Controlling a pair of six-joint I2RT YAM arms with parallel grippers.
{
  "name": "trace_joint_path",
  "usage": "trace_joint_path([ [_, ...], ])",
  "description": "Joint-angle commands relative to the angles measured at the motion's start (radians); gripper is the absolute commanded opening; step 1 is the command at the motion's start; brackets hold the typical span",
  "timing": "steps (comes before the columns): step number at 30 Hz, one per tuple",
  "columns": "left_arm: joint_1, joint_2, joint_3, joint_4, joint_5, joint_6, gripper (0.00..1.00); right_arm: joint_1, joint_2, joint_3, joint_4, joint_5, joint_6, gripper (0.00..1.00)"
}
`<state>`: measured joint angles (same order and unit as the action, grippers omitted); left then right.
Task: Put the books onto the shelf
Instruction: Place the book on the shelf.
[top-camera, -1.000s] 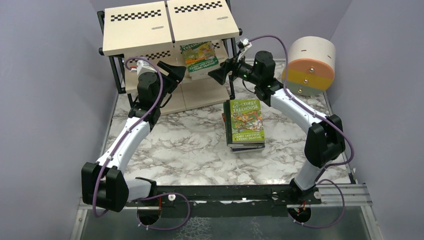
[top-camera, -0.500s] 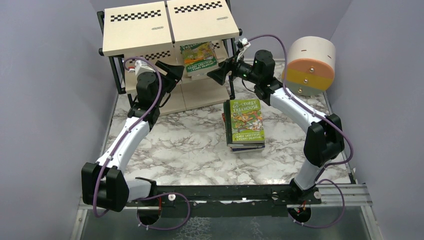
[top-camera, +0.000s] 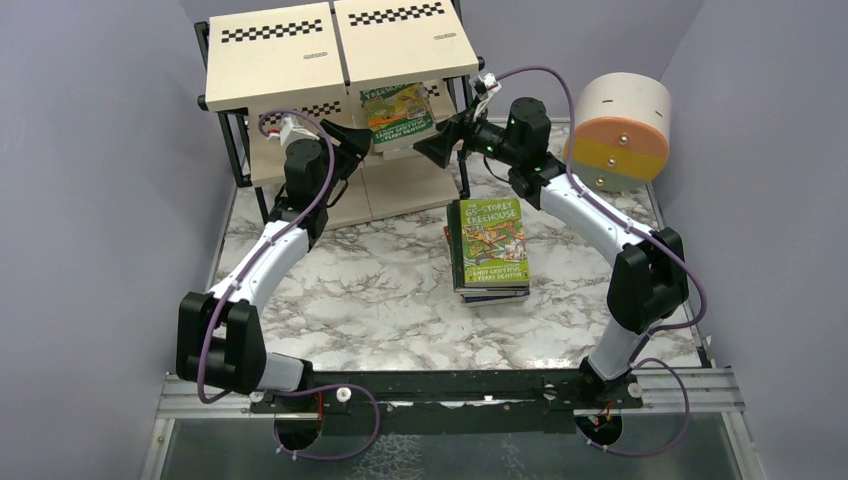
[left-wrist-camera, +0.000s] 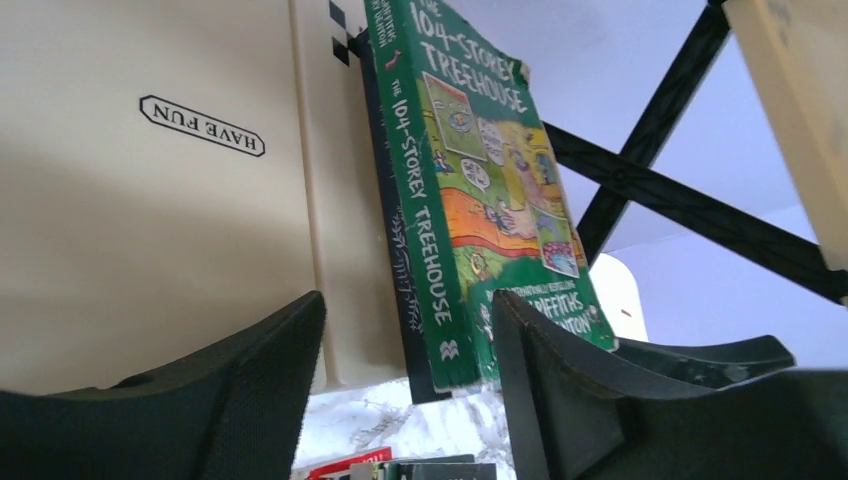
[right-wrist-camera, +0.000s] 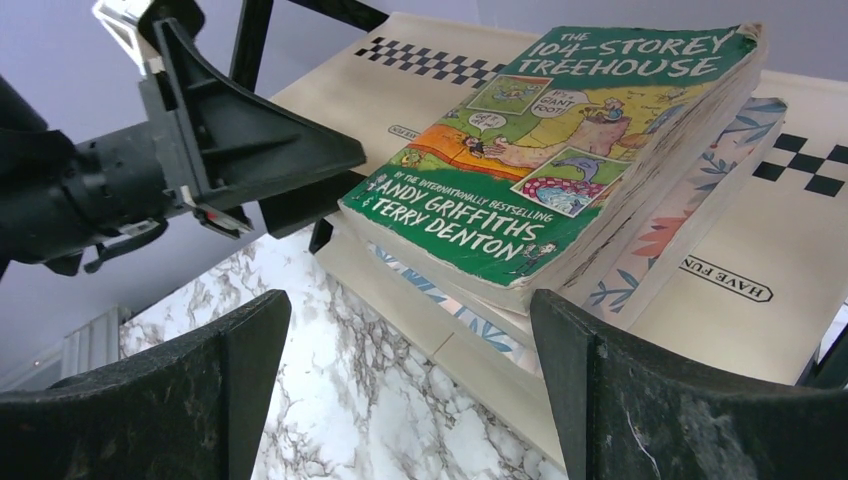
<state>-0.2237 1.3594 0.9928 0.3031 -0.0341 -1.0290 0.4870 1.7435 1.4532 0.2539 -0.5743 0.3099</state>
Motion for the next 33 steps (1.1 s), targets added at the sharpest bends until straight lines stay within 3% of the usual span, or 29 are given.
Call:
trace_joint_path([
  [1,0.004,0.038,0.047,0.088,0.025,0.035,0.53,0.003,0.019,0.035,0.010,-0.038,0.002,0.88],
  [9,0.004,0.072,0.074,0.152,0.017,0.071,0.45,0.004,0.029,0.040,0.010,-0.041,0.003,0.88],
  [16,0.004,0.108,0.090,0.174,0.021,0.061,0.26,0.004,0.030,0.045,0.007,-0.039,-0.002,0.88],
  [33,0.016,0.155,0.114,0.188,0.007,0.069,0.22,0.004,0.028,0.047,-0.001,-0.036,-0.010,0.88],
])
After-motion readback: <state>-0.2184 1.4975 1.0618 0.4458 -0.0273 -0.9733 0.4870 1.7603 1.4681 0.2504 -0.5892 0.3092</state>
